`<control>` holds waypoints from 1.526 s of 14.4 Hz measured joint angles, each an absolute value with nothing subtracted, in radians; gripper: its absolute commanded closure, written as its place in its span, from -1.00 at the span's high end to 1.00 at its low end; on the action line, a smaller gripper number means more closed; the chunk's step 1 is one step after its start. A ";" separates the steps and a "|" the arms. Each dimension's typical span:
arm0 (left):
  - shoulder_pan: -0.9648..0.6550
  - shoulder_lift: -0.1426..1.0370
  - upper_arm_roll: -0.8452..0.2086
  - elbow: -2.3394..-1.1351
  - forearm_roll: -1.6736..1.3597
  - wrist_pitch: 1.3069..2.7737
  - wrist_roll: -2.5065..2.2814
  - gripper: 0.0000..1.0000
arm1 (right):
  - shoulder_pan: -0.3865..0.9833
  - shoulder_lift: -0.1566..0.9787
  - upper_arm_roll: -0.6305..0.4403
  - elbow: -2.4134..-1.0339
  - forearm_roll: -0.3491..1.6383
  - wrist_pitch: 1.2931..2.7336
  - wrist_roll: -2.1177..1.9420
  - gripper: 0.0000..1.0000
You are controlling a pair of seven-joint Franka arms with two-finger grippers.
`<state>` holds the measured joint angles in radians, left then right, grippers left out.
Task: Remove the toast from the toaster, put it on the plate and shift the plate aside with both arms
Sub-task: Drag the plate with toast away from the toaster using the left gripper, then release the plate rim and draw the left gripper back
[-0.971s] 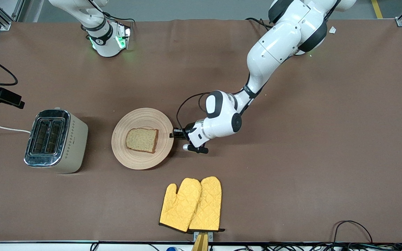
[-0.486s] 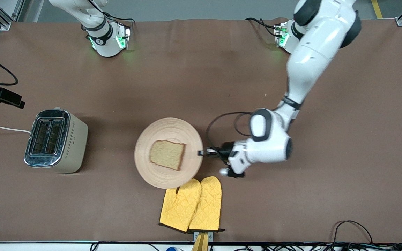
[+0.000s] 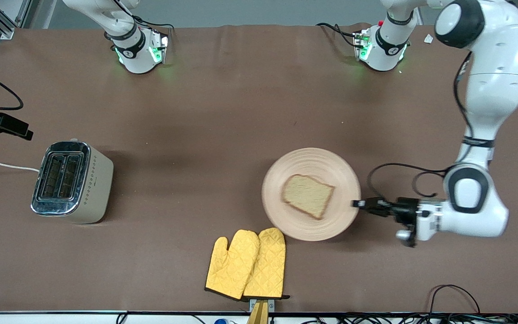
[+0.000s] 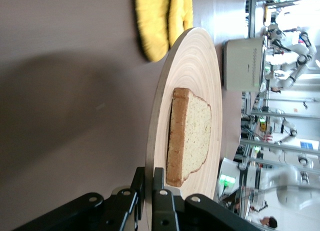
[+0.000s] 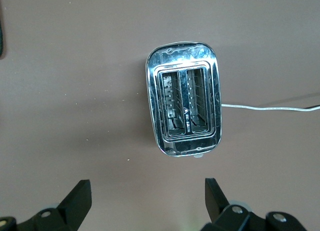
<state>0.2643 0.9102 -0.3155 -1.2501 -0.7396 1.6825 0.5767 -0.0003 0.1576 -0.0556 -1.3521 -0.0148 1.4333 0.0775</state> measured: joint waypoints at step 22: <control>0.396 0.859 -0.330 -1.093 -0.291 1.642 0.777 1.00 | -0.013 0.158 -0.056 -1.352 -0.006 1.433 0.076 1.00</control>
<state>0.3965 0.8586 -0.3297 -1.0927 -0.2910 1.6419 0.7770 -0.0125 0.1582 -0.0559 -1.3521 -0.0059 1.4332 0.0762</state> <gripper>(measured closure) 0.000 0.000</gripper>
